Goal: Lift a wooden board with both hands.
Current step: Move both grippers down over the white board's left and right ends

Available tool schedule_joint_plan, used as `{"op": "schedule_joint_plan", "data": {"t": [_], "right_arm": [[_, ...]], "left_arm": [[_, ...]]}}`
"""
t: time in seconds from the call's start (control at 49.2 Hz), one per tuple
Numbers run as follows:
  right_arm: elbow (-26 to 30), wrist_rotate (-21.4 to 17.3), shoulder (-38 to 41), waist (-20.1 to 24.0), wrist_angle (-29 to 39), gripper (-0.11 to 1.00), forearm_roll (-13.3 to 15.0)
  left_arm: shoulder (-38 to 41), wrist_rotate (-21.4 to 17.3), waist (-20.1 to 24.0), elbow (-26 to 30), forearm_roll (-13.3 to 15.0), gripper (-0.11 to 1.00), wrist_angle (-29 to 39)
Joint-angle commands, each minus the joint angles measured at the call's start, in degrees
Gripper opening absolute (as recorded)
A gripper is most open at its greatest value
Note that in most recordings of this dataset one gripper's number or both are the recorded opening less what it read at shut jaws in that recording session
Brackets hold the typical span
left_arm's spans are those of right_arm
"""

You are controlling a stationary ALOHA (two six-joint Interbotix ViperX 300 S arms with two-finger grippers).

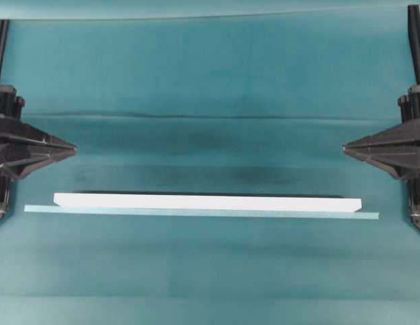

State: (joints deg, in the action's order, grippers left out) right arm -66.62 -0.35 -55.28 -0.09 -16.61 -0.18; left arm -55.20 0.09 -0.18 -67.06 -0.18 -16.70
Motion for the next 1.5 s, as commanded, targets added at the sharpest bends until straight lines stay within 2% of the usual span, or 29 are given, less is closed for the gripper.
{"op": "schedule_joint_plan", "data": {"t": [0.0,0.061,0.122,0.244,0.427,0.63,0.833,1.016,1.199,1.341,1.382,1.483], "right_arm": [[0.62,-0.53,0.97,-0.35,-0.09,0.10,-0.35],[2.55,-1.49,2.37,-0.79,5.10,0.07,-3.69],[5.01,-2.64,3.78,-1.41,13.10,0.00,-5.36],[10.37,-3.69,7.91,-1.67,27.95,0.00,-5.36],[17.58,-5.71,16.44,-1.67,42.80,0.00,-5.36],[23.55,-6.15,26.81,-1.23,51.77,0.00,-5.36],[30.23,-5.80,35.77,-0.62,57.83,0.00,-5.27],[34.98,-5.54,42.36,0.00,64.34,0.00,-5.27],[37.53,-3.43,46.32,0.79,65.92,0.00,-5.27],[37.79,-2.29,47.37,0.79,65.39,0.13,-5.27],[37.79,-2.29,47.64,0.79,65.39,0.21,-5.27],[37.71,-2.64,48.08,0.79,65.57,0.50,-5.27]], "left_arm": [[2.37,1.49,0.09,3.43,-0.62,0.14,3.25],[4.13,2.37,0.09,5.71,-0.70,0.09,7.21],[5.98,3.08,0.00,8.26,-0.70,0.01,11.25],[10.28,3.78,-0.79,13.80,-0.70,-0.02,18.37],[19.07,4.22,-1.67,21.36,-0.70,-0.02,30.23],[28.65,5.62,-2.02,27.69,-0.70,-0.02,43.07],[35.42,4.83,-1.93,33.22,-1.05,-0.02,53.09],[39.55,4.57,-1.85,35.16,-1.05,-0.02,57.30],[41.04,2.90,-1.93,35.33,-1.58,-0.02,58.36],[41.48,1.49,-1.85,34.89,-1.58,-0.02,58.45],[41.57,1.58,-1.67,34.63,-1.58,-0.02,58.45],[41.75,1.49,-1.76,34.37,-1.58,-0.02,57.92]]}}
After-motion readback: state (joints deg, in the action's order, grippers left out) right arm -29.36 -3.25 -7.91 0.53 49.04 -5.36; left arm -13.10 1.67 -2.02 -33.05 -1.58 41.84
